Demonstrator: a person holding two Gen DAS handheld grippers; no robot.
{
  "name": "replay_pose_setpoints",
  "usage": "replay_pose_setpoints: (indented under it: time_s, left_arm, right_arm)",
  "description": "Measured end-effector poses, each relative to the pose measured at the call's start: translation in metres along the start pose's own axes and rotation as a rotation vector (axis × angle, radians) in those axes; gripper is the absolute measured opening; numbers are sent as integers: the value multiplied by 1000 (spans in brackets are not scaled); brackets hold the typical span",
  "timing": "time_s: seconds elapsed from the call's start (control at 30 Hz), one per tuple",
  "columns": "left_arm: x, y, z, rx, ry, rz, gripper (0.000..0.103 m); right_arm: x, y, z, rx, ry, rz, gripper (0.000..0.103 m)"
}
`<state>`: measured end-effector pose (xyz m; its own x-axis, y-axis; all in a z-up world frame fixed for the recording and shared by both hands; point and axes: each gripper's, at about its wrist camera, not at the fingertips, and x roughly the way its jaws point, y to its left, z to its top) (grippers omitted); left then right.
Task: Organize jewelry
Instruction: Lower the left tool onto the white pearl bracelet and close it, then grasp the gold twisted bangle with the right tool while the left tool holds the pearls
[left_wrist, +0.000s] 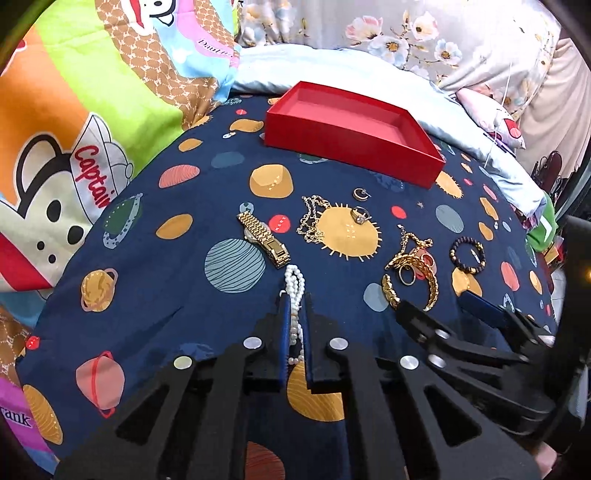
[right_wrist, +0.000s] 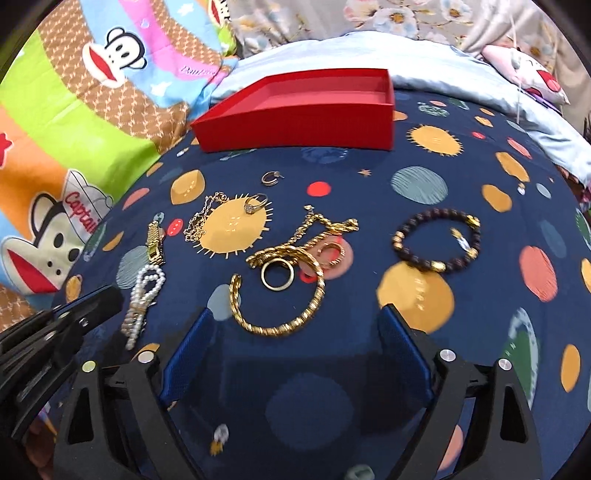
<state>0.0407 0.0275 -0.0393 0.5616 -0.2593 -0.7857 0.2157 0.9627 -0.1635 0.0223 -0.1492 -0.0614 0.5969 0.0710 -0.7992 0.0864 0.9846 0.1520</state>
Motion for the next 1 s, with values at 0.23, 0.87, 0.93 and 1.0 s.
replay_pose_setpoints:
  time_s: [0.23, 0.87, 0.93, 1.0]
  left_arm:
    - [8, 8, -5, -27, 23, -19, 4]
    - [27, 14, -3, -19, 8, 32, 15]
    - [25, 13, -3, -18, 4, 20, 15]
    - [20, 11, -2, -13, -4, 12, 15]
  right_arm:
    - [6, 9, 2, -54, -11, -70, 68]
    - [-17, 1, 2, -4, -52, 10, 50]
    - [-24, 0, 3, -3, -64, 15, 48]
    - [-31, -1, 4, -2, -74, 24, 46]
